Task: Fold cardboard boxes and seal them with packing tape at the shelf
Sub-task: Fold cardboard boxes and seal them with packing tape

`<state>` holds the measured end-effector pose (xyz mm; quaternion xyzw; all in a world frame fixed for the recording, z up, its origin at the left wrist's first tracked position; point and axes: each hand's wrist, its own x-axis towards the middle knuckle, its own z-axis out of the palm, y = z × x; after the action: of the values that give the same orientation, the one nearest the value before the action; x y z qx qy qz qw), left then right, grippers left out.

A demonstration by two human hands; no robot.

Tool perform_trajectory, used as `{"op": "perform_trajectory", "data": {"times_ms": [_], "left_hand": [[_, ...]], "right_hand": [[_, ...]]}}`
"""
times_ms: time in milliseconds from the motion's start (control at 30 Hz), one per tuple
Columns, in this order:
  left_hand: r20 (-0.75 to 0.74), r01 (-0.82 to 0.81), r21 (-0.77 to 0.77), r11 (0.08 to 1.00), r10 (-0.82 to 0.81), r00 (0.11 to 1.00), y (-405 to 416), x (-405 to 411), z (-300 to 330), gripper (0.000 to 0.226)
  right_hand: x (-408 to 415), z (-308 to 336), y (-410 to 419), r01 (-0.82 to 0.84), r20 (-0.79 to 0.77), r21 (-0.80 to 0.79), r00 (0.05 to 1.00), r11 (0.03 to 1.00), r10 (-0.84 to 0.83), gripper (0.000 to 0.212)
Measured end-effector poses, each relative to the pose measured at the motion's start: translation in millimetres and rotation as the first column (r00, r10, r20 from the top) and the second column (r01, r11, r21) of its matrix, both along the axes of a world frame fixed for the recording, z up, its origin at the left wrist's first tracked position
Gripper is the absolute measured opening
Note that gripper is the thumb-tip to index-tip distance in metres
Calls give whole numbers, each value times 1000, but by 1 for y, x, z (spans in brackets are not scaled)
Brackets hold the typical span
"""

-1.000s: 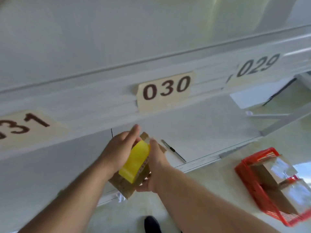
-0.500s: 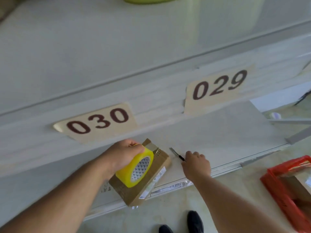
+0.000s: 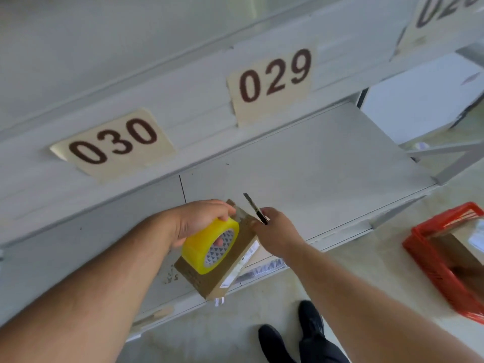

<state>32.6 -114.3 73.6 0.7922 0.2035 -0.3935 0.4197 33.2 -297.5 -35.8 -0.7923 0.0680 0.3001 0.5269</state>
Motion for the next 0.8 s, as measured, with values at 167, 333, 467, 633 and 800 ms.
{"op": "perform_trajectory", "data": {"times_ms": [167,333,467,633,800], "left_hand": [[2,34,22,999,-34,999,-1,4,0,25],[2,-14,22,1000,14,1000,5,4,-4,25],[18,-59,32,998,59,998,14,1,-7,25],[26,-30,54,998,29,999,11,-6,-12,31],[-60,-114,-42,993,112,992,13,-7,-11,32]], "right_hand": [[12,-2,8,142,-61,-10,988,990,-143,55],[22,-8,14,-21,-152,-169,988,985,-5,73],[4,-24,18,55,-162,-135,984,989,-77,76],[-1,-24,21,128,-169,-66,976,990,-137,70],[-6,-20,9,83,-139,8,987,996,-81,53]]}}
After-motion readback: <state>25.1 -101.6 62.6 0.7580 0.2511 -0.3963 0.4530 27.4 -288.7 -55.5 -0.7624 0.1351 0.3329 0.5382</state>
